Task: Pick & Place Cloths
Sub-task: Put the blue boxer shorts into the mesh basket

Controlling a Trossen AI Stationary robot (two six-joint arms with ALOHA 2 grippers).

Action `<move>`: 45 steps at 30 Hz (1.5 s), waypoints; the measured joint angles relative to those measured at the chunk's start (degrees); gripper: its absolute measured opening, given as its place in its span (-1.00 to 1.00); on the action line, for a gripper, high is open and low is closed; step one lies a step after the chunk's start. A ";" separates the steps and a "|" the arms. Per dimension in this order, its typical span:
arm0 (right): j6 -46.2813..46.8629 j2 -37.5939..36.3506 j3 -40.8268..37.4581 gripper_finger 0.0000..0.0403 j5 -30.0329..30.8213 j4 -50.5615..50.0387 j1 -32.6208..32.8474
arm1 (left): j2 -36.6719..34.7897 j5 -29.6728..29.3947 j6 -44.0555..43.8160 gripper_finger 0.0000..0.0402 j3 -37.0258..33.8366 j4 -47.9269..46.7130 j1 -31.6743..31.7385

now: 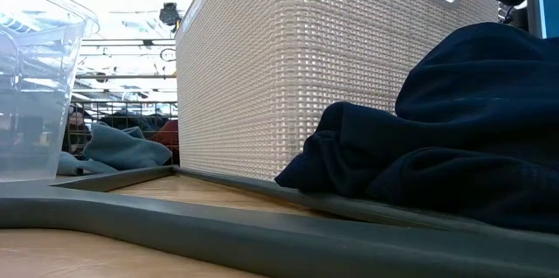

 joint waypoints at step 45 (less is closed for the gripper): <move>20.75 -0.07 -0.02 -0.96 -10.08 -6.44 -3.64 | -21.22 -22.49 -2.82 -0.97 -27.74 17.48 -28.55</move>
